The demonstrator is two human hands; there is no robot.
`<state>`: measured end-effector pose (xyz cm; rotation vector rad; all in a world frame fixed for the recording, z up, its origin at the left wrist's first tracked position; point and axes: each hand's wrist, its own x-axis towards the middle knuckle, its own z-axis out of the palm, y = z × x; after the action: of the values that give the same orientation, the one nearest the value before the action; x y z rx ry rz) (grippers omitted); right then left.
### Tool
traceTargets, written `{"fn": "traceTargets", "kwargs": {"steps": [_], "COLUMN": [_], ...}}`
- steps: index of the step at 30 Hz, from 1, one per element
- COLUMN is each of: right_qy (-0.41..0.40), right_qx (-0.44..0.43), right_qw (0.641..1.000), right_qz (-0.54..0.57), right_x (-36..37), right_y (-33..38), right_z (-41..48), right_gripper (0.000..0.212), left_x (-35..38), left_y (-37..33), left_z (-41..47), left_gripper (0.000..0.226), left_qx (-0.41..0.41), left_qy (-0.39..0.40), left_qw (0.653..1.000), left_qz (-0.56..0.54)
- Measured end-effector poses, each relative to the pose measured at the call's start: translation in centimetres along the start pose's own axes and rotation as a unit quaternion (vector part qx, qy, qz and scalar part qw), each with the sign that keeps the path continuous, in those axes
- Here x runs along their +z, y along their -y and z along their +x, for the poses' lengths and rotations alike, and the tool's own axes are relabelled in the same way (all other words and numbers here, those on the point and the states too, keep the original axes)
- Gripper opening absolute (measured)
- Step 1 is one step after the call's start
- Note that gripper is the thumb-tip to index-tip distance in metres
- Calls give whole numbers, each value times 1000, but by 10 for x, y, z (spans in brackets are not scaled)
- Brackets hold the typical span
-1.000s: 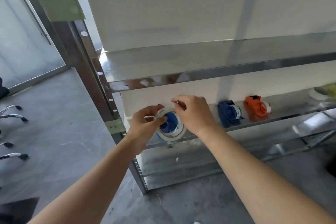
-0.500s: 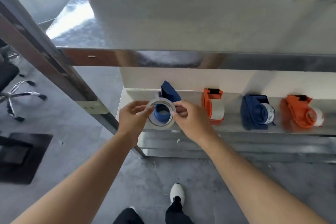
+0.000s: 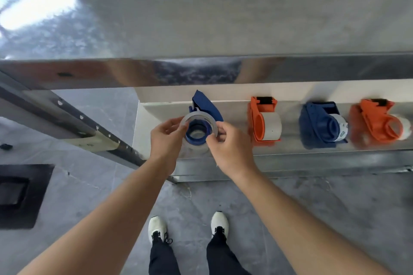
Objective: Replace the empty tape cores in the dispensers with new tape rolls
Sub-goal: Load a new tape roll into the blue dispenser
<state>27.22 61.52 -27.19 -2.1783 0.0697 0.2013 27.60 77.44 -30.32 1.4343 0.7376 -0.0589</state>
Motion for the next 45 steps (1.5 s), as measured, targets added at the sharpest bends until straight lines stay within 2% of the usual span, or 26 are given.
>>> {"fn": "traceTargets", "kwargs": {"steps": [2,6,9,12,19,23,27,30,34,38,41,45], "right_qy": [13,21,43,62,85,81,-2,-65,-57,-38,-45,-38], "right_qx": [17,22,26,39,53,16,-58,-96,-63,-9,8,4], "right_qw": [1000,999,999,997,995,996,997,987,985,991,994,991], "right_qz": [6,21,-9,-9,-17,-45,-60,-109,-153,-131,-97,-125], "right_x": [5,12,17,23,33,30,22,17,17,24,28,36], "right_y": [0,0,1,-1,-10,-12,-10,-14,-21,-26,-27,-29], "right_z": [0,3,6,10,17,13,15,23,29,28,27,29], "right_gripper": [44,40,59,67,63,54,34,28,45,55,49,35], "left_x": [2,1,0,0,-3,-6,-6,-6,-7,-9,-8,-7], "left_y": [1,7,8,11,23,24,20,20,21,22,23,25], "left_z": [2,14,20,24,35,38,36,36,36,36,34,35], "left_gripper": [17,23,23,22,21,15,30,28,16,12,21,20], "left_qx": [10,17,15,8,-21,-28,-37,-39,-58,-69,-78,-86], "left_qy": [11,20,22,18,24,28,19,8,-7,-4,0,4], "left_qw": [1000,1000,1000,1000,999,998,998,998,998,997,997,996], "left_qz": [3,3,4,8,33,41,42,39,36,30,20,13]}}
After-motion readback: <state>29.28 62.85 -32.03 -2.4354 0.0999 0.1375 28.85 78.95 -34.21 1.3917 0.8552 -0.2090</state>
